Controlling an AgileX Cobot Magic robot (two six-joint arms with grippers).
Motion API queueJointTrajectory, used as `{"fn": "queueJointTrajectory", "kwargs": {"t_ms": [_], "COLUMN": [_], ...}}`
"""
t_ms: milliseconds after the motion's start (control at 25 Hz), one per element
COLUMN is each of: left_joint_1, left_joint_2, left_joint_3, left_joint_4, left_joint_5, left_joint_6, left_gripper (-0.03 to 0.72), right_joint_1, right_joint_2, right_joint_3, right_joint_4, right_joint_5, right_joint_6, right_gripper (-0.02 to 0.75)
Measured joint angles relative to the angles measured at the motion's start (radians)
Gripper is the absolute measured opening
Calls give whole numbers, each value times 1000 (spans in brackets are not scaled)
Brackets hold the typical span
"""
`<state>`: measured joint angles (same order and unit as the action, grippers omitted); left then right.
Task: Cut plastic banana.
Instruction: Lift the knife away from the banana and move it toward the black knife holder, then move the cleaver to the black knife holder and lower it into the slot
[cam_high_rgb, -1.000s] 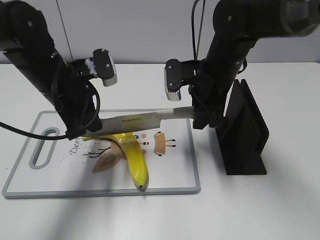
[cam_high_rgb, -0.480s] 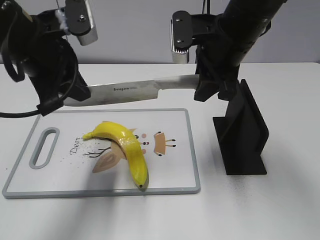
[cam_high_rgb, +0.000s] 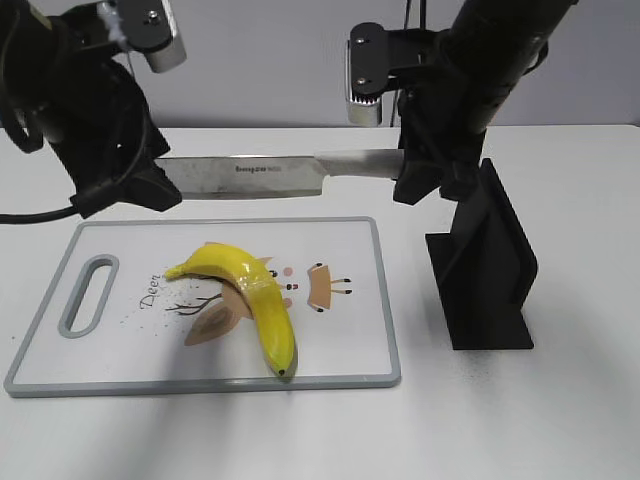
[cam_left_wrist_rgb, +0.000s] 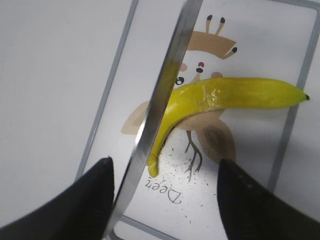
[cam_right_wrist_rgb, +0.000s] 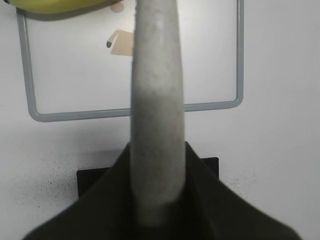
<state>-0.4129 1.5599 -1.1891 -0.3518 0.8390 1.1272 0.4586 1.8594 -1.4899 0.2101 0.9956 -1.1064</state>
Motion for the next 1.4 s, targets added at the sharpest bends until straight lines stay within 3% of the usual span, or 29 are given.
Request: {"fn": "queueJointTrajectory", "kwargs": {"t_ms": [160,280,440,600,1000,1200,1400], "left_joint_1": [2,8,13,49,301,318,318], "left_joint_2": [-36,-52,-56,-56,-65,-156,-310], "left_joint_3": [-17,-75,-167,-225,-230,-128,35], "left_joint_4": [62,185,406,467,324,283,221], "left_joint_5": [-15,-2,103,224,377,376,379], "left_joint_6": [-119,-338,-652,-821,-875,-875,-875], "left_gripper": [623,623,619,607,593,587,586], "right_joint_1": [-2,-4,-4,-4,-22,-88,-123], "right_joint_2": [0,0,0,0,-49,-154,-292], "right_joint_3": [-11,-39,-107,-189,-215,-177,-40], "right_joint_4": [-20,-28,-28,-76,-180,-187,-196], "right_joint_5": [23,72,122,188,224,225,225], "right_joint_6": [13,65,336,603,1082,1242,1306], "right_gripper": [163,163,163,163,163,163,162]}}
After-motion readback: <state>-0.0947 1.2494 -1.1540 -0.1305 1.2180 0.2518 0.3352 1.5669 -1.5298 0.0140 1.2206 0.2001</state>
